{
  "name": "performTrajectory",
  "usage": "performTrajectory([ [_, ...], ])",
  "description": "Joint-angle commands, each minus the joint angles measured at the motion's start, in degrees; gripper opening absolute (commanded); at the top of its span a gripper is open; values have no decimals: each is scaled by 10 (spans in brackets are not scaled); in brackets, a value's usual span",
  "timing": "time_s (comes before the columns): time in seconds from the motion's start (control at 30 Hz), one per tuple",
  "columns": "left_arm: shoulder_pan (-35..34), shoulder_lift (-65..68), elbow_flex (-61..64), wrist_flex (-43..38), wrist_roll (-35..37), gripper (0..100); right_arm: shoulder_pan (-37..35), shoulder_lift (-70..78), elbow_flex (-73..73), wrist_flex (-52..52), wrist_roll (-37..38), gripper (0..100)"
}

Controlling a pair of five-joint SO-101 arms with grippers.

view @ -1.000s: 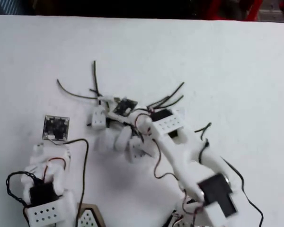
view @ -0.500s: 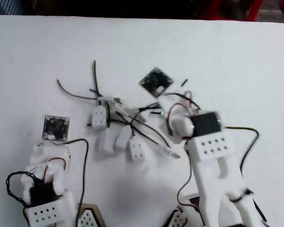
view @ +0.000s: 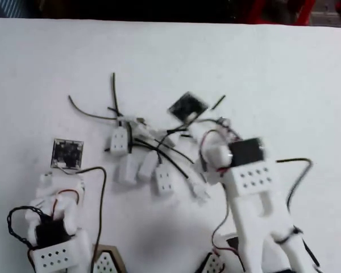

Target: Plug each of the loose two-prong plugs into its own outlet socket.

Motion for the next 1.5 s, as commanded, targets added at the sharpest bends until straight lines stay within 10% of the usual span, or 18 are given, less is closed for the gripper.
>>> performTrajectory([
  [0.0,-6,-11,-5,-12,0,24,-36,46,26,-8,0,118],
  [1.47,-6,-11,-5,-11,0,24,-35,272,151,-260,4,68],
])
